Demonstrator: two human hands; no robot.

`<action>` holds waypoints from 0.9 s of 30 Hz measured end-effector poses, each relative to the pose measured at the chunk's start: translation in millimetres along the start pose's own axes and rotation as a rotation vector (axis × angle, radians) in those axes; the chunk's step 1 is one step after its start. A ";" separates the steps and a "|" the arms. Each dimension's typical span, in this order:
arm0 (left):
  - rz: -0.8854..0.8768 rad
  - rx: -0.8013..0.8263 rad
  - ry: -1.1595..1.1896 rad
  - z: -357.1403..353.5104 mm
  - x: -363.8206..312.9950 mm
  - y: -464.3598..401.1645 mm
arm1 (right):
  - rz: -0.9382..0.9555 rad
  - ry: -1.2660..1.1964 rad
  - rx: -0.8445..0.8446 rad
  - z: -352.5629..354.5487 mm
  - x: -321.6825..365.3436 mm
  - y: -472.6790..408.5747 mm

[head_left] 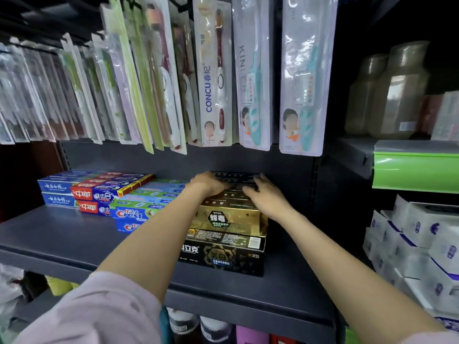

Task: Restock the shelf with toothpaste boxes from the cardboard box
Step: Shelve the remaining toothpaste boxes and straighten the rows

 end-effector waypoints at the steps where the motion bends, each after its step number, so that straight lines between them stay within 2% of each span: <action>1: -0.008 0.017 -0.006 2.8 -1.4 1.2 | -0.016 0.099 0.036 -2.0 5.0 -4.1; 5: -0.033 0.037 0.004 10.2 -0.1 -2.1 | -0.096 0.285 0.137 -7.7 11.7 -8.8; 9: -0.089 0.051 -0.026 4.0 5.4 -14.0 | -0.105 0.269 0.102 -7.1 15.9 -2.5; 14: -0.118 0.027 0.105 1.1 12.3 -21.7 | -0.105 0.265 0.114 -5.5 24.5 5.2; 19: -0.131 -0.032 0.317 7.6 28.4 -20.8 | -0.101 0.178 0.114 -5.0 22.7 6.4; 23: -0.144 -0.077 0.506 14.0 58.5 -22.9 | -0.044 0.094 -0.047 0.2 23.9 19.7; 25: -0.133 -0.062 0.626 13.8 71.7 -16.4 | -0.008 0.170 -0.063 -5.3 31.6 30.1; 27: -0.107 0.030 0.833 6.9 78.1 -5.1 | -0.024 0.351 0.022 -16.5 39.2 36.4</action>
Point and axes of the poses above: each hand's wrist, its own y-axis away from the middle knuckle, its own z-axis out of the back of the hand, x = y × z, the point moved 4 cm from there along -y, towards the middle knuckle, and after that the axes turned 9 degrees about x, right-handed, at the moved point
